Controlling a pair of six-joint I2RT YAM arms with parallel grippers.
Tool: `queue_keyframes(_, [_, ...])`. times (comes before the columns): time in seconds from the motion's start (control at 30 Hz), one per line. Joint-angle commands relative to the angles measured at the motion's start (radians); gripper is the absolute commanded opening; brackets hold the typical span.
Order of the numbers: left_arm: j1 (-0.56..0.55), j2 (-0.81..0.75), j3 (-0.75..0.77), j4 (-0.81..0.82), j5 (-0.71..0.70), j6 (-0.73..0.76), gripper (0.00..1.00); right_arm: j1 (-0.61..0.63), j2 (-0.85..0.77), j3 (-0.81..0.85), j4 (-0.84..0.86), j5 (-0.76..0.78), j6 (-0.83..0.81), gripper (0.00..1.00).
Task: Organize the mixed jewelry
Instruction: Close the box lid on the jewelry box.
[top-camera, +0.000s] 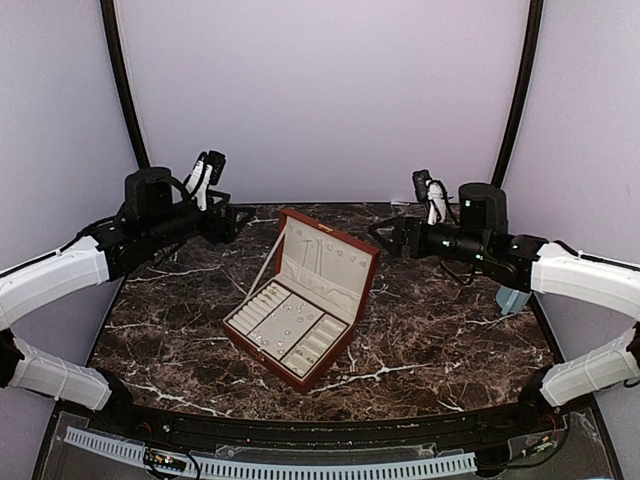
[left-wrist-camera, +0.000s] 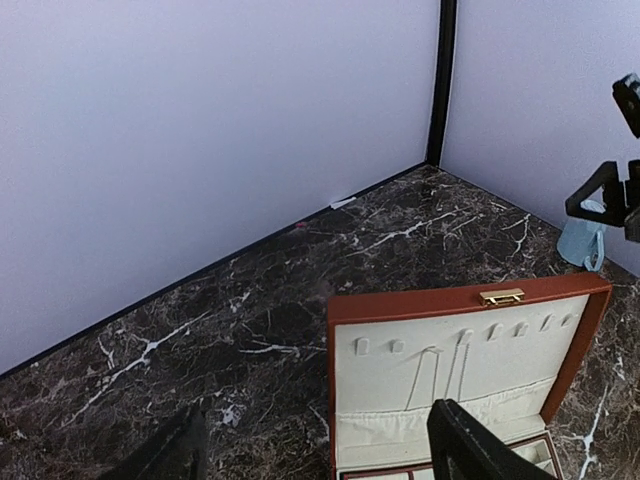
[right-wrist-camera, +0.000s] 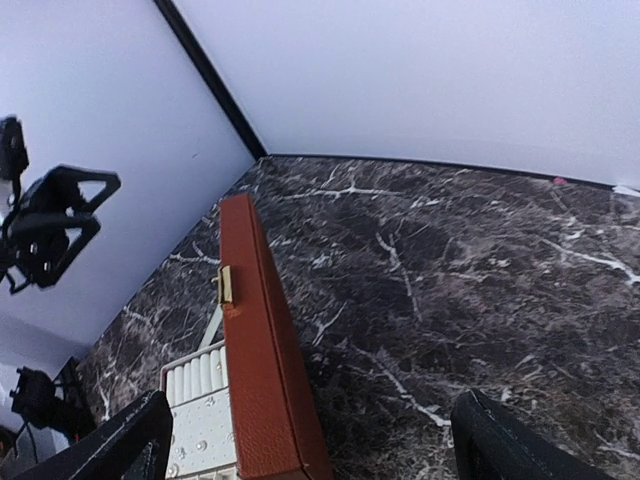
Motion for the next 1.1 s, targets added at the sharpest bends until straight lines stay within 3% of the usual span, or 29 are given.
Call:
queue_keyframes(0.0, [0.111, -0.039, 0.075, -0.214, 0.229, -0.134, 0.80, -0.004, 0.106, 0.063, 0.047, -0.153, -0.028, 0.99])
queue_keyframes(0.23, [0.239, -0.110, -0.011, -0.097, 0.164, -0.168, 0.83, 0.033, 0.211, 0.129, 0.023, -0.280, -0.088, 0.99])
queue_keyframes(0.4, [0.271, -0.155, -0.061, -0.079, 0.082, -0.148, 0.84, 0.103, 0.221, 0.158, -0.037, -0.383, -0.132, 0.97])
queue_keyframes(0.67, [0.272, -0.168, -0.081, -0.088, 0.065, -0.127, 0.87, 0.279, 0.248, 0.188, -0.076, -0.329, -0.117, 0.95])
queue_keyframes(0.93, [0.272, -0.208, -0.121, -0.068, 0.044, -0.175, 0.87, 0.386, 0.361, 0.211, 0.013, -0.362, -0.077, 0.92])
queue_keyframes(1.07, [0.272, -0.236, -0.172, -0.075, 0.066, -0.265, 0.86, 0.395, 0.354, 0.221, -0.005, -0.213, -0.071, 0.90])
